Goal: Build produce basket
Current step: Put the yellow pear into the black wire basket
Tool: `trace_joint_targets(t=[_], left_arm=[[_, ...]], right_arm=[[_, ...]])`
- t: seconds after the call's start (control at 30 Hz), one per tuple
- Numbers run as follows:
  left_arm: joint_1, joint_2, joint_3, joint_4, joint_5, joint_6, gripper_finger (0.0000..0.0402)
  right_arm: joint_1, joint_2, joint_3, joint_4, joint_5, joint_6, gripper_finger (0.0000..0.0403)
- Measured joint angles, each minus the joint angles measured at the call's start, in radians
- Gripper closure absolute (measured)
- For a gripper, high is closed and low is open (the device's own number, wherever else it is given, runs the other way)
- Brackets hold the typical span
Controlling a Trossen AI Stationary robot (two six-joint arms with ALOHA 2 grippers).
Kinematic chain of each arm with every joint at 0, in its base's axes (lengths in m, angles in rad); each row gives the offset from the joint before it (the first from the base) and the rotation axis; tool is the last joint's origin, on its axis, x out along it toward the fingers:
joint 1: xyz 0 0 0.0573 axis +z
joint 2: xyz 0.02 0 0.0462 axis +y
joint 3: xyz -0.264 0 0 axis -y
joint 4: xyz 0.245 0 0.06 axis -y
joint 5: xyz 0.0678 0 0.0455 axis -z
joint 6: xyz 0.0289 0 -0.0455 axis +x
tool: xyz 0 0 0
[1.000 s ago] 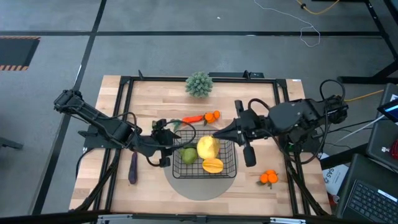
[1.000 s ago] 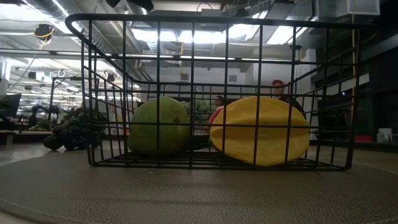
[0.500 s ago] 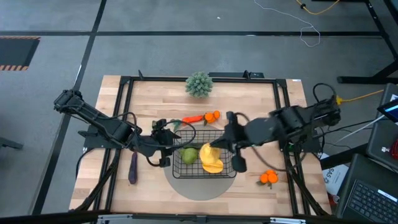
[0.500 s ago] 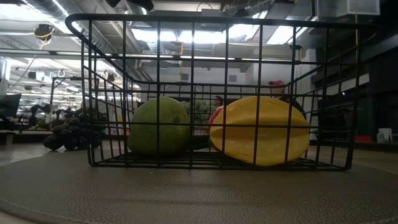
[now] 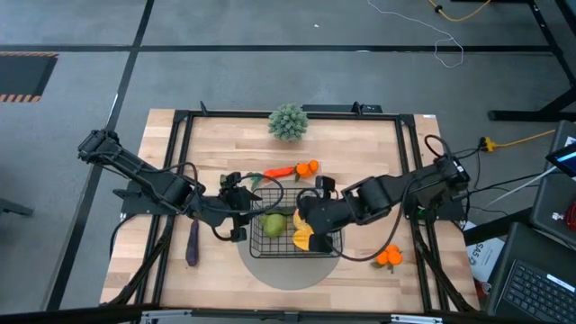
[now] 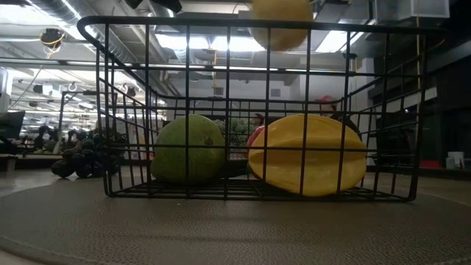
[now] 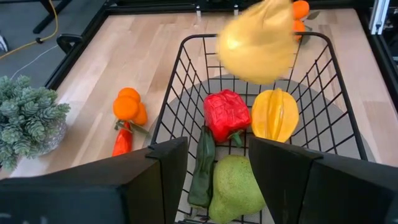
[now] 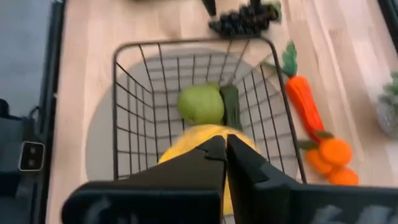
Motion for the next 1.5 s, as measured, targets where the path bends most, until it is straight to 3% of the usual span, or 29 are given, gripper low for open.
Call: trace_joint_targets(t=[0.1,0.2,0.3,0.5,0.67,0.8,0.97,1.13,1.3,1.5], left_arm=[[0.000,0.000,0.000,-0.001,0.000,0.000,0.0243],[0.000,0.000,0.000,-0.001,0.000,0.000,0.0243],[0.000,0.000,0.000,-0.001,0.000,0.000,0.0243],[0.000,0.000,0.000,-0.001,0.000,0.000,0.0243],[0.000,0.000,0.000,-0.001,0.000,0.000,0.0243],[0.000,0.000,0.000,-0.001,0.000,0.000,0.0243],[0.000,0.000,0.000,-0.001,0.000,0.001,0.0243],[0.000,0.000,0.000,-0.002,0.000,0.001,0.0243],[0.000,0.000,0.000,-0.001,0.000,0.001,0.0243],[0.000,0.000,0.000,-0.002,0.000,0.001,0.0243]], right_arm=[[0.011,0.003,0.000,-0.024,0.020,0.009,0.0403],[0.023,-0.011,0.000,-0.136,0.142,0.043,0.0403],[0.022,-0.052,0.000,-0.229,0.193,0.133,0.0403],[0.041,-0.081,0.000,-0.222,0.209,0.132,0.0403],[0.069,-0.100,-0.049,-0.331,0.297,0.200,0.0403],[0.087,-0.169,-0.097,-0.297,0.338,0.263,0.0403],[0.121,-0.250,-0.252,-0.088,0.373,0.235,0.0403],[0.152,-0.348,-0.517,0.237,0.390,0.226,0.0403],[0.170,-0.407,-0.808,0.802,0.392,0.038,0.0403],[0.170,-0.397,-1.103,1.563,0.275,-0.243,0.0403]])
